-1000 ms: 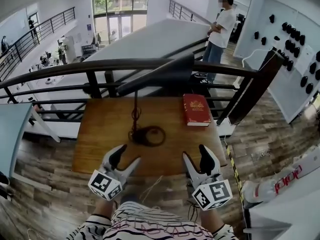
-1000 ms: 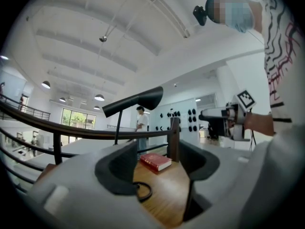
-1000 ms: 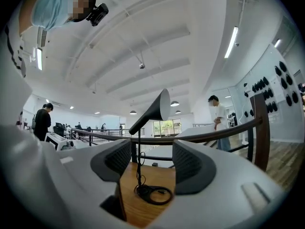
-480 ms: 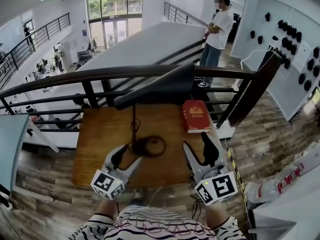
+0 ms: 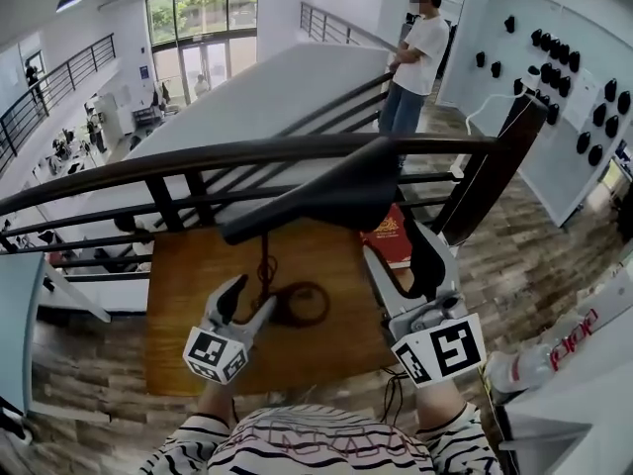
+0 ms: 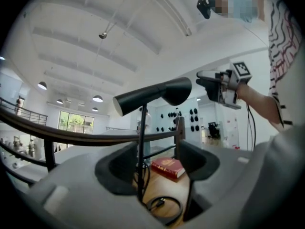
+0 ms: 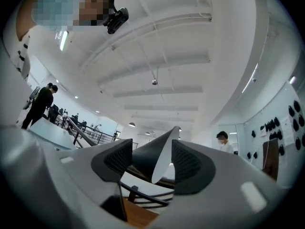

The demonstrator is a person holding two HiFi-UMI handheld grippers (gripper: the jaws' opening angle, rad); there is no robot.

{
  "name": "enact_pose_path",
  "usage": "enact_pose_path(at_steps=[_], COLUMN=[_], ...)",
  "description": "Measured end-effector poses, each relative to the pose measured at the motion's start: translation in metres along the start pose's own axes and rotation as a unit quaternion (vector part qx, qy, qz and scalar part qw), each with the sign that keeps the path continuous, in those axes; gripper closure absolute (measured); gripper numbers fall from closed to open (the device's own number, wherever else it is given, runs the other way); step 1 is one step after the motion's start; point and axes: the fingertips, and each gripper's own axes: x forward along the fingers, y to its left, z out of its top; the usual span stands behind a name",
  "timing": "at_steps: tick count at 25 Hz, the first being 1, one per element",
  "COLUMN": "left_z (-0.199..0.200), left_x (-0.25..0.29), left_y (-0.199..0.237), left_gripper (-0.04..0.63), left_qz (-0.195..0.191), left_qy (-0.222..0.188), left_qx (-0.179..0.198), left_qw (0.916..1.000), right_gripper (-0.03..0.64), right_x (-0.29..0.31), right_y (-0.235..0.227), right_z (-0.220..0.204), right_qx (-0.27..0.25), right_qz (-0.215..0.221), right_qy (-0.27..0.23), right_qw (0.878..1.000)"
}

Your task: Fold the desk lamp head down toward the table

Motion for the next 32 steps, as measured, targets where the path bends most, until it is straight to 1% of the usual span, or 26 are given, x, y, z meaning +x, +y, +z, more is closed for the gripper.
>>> enact_pose_path(at_steps=[5,8,12,14,20,26,29,30,32], left_z=[0.003,0.000,-0.006,-0.007,-0.010,-0.006,-0.012,-0.013,-0.017], left_x=[0.018,0.025,0.044,0.053,0.051,0.063,0.068,0.070,0.072], left_y=[0.020,0.030,0.031,0.030,0.048,0.054,0.057,0.057,0.057], left_gripper=[0.327,0.327,0.327,0.331,0.350,0.387,0.406,0.421,0.474], left_qz=[-0.003,-0.008,-0.015,-0.021,-0.032,-0.036,-0.038,-0.039,-0.042], left_qy=[-0.010,-0.007,-0.005,-0.005,-0.003,0.001,0.011,0.015,0.023], left_qx=[0.004,0.004,-0.004,-0.006,-0.003,-0.003,-0.003,-0.003,-0.004], left_qw=[0.9999,0.9999,0.9999,0.9997,0.9995,0.9994,0.9992,0.9991,0.9989], right_gripper=[0.373,0.374,0.376,0.380,0.383,0.388,0.401,0.403,0.405], right_x=[0.026,0.042,0.059,0.066,0.088,0.097,0.099,0.099,0.099], right_y=[-0.012,-0.012,-0.023,-0.027,-0.010,-0.017,-0.019,-0.020,-0.023], right_z=[0.021,0.030,0.035,0.036,0.032,0.026,0.023,0.022,0.018], right_qx=[-0.047,-0.075,-0.103,-0.113,-0.122,-0.119,-0.137,-0.144,-0.151], right_qz=[-0.004,0.000,0.008,0.009,0.008,0.001,-0.009,-0.013,-0.022], right_qy=[-0.011,-0.011,-0.009,-0.008,0.000,0.008,0.007,0.008,0.012], right_qw=[0.999,0.997,0.995,0.994,0.993,0.993,0.991,0.989,0.988])
